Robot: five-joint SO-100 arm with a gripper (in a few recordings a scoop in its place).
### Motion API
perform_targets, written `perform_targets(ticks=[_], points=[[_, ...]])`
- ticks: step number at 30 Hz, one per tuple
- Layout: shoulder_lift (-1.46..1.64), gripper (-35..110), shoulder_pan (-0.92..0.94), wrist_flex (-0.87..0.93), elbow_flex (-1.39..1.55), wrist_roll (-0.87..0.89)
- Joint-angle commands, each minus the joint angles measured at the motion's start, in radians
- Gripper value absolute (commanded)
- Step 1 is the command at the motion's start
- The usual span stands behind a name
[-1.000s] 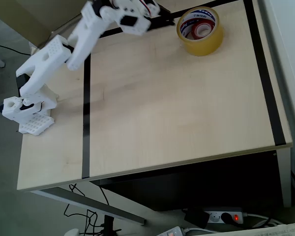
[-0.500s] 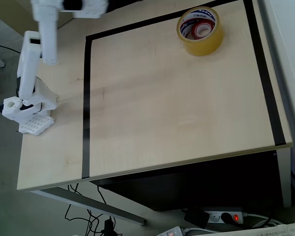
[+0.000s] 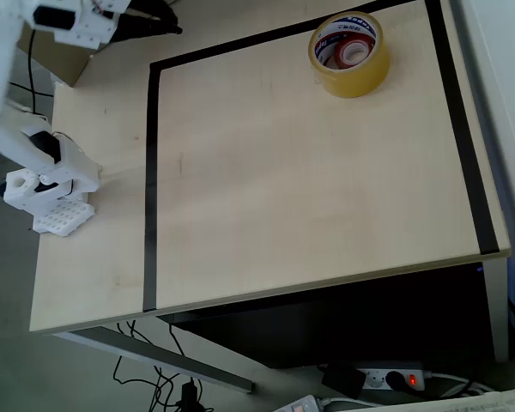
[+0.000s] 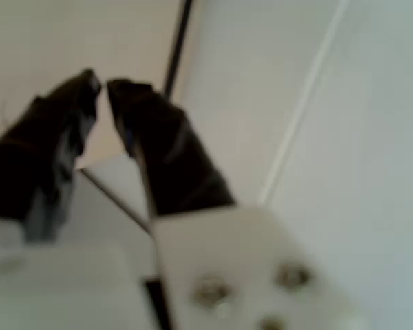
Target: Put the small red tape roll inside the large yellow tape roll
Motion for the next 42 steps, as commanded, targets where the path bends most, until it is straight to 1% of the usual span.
perform_targets(ticks=[1, 5, 7, 12, 15, 17, 19, 20, 21, 22, 23, 25, 28, 30, 37, 42], points=[[0.459, 0, -0.026, -0.233, 0.73, 0.006], [0.565, 0, 0.006, -0.446, 1.117, 0.006], [0.574, 0, 0.052, -0.526, 1.236, 0.044], [0.597, 0, 0.264, -0.623, 1.416, 0.061], [0.706, 0, 0.373, -0.713, 1.601, 0.061], [0.825, 0, 0.405, -0.724, 1.733, 0.055], [1.049, 0, 0.413, -0.701, 1.894, 0.054], [1.223, 0, 0.413, -0.634, 1.98, 0.054], [1.428, 0, 0.41, -0.449, 2.005, 0.058], [1.557, 0, 0.377, -0.307, 2.005, 0.061], [1.542, 0, 0.337, -0.293, 2.003, 0.063], [1.563, 0, 0.347, -0.216, 2.005, 0.063], [1.563, 0, 0.341, -0.204, 2.005, 0.064], [1.563, 0, 0.341, -0.196, 2.005, 0.129], [1.566, 0, 0.173, -0.202, 2.005, 0.152], [1.566, 0, 0.124, -0.204, 2.005, 0.152]])
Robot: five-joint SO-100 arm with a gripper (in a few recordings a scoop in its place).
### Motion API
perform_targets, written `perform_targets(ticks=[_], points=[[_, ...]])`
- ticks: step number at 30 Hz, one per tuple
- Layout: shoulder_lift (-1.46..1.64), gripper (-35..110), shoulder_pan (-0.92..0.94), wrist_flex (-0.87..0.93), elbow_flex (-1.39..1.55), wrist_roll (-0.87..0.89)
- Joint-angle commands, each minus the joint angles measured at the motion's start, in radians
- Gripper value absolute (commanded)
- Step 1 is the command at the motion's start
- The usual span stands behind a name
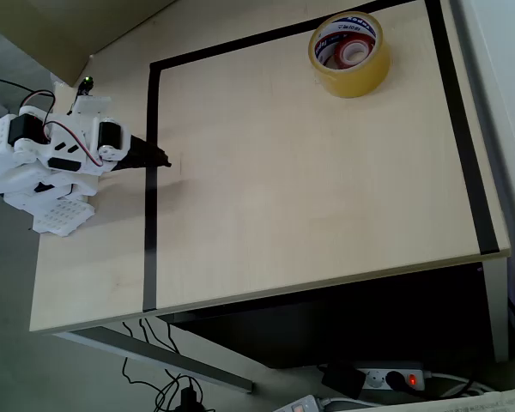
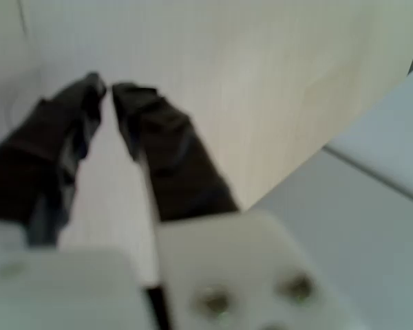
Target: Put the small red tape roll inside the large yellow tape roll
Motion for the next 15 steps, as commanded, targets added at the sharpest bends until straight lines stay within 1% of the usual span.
perform_targets(ticks=[1, 15], points=[[-0.003, 0, -0.032, 0.156, 0.012, 0.074], [-0.003, 0, -0.041, 0.156, 0.012, 0.074]])
